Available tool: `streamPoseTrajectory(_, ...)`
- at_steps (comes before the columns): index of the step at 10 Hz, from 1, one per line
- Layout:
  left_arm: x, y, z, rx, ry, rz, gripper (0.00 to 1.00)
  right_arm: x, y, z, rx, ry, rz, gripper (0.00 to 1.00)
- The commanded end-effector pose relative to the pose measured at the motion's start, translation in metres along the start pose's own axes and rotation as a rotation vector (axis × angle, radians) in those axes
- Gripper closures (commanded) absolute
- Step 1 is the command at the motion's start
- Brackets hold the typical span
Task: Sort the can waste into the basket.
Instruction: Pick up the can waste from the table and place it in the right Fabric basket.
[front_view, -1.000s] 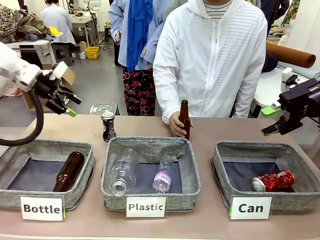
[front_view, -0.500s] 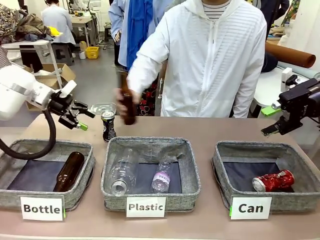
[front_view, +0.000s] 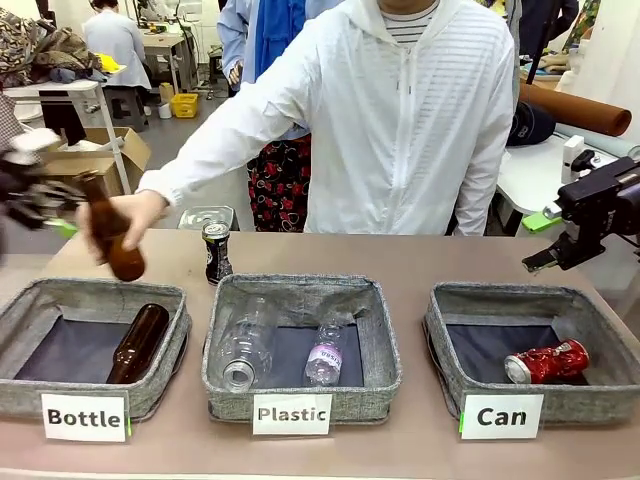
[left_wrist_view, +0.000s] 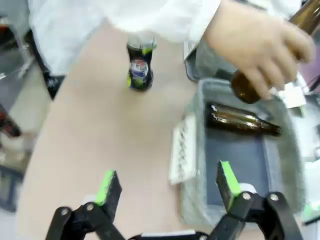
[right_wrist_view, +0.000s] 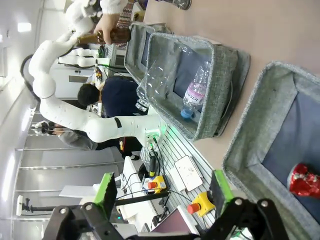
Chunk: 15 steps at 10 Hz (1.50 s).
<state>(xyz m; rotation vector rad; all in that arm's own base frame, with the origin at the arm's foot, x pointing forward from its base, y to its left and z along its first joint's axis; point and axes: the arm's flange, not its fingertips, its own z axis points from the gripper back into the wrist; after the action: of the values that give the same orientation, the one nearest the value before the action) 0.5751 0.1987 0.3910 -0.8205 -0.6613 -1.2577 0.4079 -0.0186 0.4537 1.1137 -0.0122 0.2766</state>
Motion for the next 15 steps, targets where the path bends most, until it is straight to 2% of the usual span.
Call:
streamPoseTrajectory(1,-0.060,-0.130,0.129,0.188,-0.118,0.139,0.00,0.001,0.001,0.004,0.004,0.006,0.022,0.00)
streamPoseTrajectory(2,-0.094,-0.189,0.156,0.279,-0.257,0.124,0.00,0.001,0.001,0.004,0.004,0.006,0.022,0.00)
streamPoseTrajectory(3,-0.111,-0.233,0.159,0.367,-0.337,0.064,0.00,0.001,0.001,0.004,0.004,0.006,0.022,0.00)
streamPoseTrajectory(4,-0.129,-0.258,0.157,0.462,-0.406,0.075,0.00,0.001,0.001,0.004,0.004,0.006,0.022,0.00)
streamPoseTrajectory(6,-0.142,-0.272,0.145,0.483,-0.421,0.093,0.00,0.001,0.001,0.004,0.004,0.006,0.022,0.00)
streamPoseTrajectory(10,-0.118,-0.246,0.142,0.461,-0.387,0.097,0.00,0.001,0.001,0.004,0.004,0.006,0.022,0.00)
streamPoseTrajectory(11,-0.097,-0.234,0.138,0.467,-0.365,0.091,0.00,0.001,0.001,0.004,0.004,0.006,0.022,0.00)
streamPoseTrajectory(13,-0.027,-0.189,0.105,0.451,-0.291,0.079,0.00,0.001,0.001,0.004,0.004,0.006,0.022,0.00)
streamPoseTrajectory(15,0.043,-0.126,0.045,0.329,-0.160,0.016,0.00,0.001,0.001,0.004,0.004,0.006,0.022,0.00)
